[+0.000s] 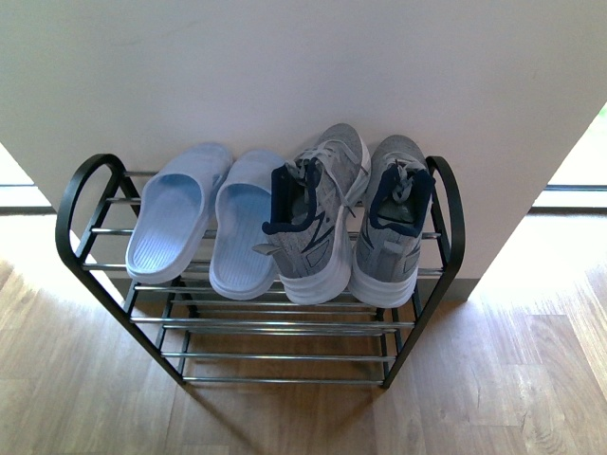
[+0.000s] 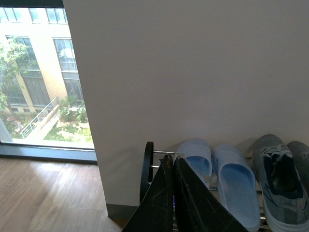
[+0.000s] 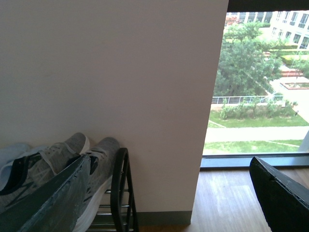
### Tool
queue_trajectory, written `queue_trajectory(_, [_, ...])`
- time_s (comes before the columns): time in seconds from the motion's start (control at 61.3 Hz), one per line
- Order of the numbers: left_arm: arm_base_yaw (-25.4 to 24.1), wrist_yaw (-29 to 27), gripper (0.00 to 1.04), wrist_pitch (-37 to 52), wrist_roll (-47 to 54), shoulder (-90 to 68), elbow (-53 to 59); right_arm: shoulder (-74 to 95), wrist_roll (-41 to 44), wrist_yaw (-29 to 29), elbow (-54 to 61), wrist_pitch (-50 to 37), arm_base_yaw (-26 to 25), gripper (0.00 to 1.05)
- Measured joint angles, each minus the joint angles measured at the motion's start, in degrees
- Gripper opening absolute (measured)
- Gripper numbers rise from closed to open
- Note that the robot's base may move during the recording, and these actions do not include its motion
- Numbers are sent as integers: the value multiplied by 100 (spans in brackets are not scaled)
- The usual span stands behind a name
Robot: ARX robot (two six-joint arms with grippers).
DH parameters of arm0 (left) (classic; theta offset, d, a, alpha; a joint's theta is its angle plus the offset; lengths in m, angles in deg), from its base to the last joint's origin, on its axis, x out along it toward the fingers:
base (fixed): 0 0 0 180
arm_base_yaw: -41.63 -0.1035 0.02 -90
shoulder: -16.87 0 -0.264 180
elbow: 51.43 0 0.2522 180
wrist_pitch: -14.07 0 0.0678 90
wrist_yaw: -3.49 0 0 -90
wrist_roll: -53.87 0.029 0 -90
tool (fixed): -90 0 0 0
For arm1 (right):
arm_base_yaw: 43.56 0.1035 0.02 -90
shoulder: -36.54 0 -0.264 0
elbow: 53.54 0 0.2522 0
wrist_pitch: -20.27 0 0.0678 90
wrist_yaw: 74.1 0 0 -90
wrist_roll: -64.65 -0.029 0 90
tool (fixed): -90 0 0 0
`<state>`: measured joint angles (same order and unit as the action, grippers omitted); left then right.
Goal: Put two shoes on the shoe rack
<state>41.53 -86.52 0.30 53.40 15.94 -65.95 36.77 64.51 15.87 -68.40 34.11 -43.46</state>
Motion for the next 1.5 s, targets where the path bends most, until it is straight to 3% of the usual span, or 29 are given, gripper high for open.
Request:
queue_trajectory(0.065, [0, 0, 4, 0, 0, 0, 0, 0, 0, 2, 0, 0, 0, 96])
queue_trajectory(0.163, [0, 0, 21, 0, 0, 0, 0, 2, 0, 0, 0, 0, 0, 96])
queue_trajectory(0.342, [0, -2, 61, 0, 0, 2, 0, 0, 0, 0, 0, 0, 0, 96])
queue_trajectory(0.489, [0, 0, 84, 0, 0, 2, 0, 0, -2, 0, 0, 0, 0, 96])
queue_trajectory(0.538, [0, 0, 96, 0, 2, 2, 0, 0, -2, 0, 0, 0, 0, 96])
queue_trajectory(1.5, [0, 0, 95, 0, 11, 2, 0, 0, -2, 0, 0, 0, 0, 96])
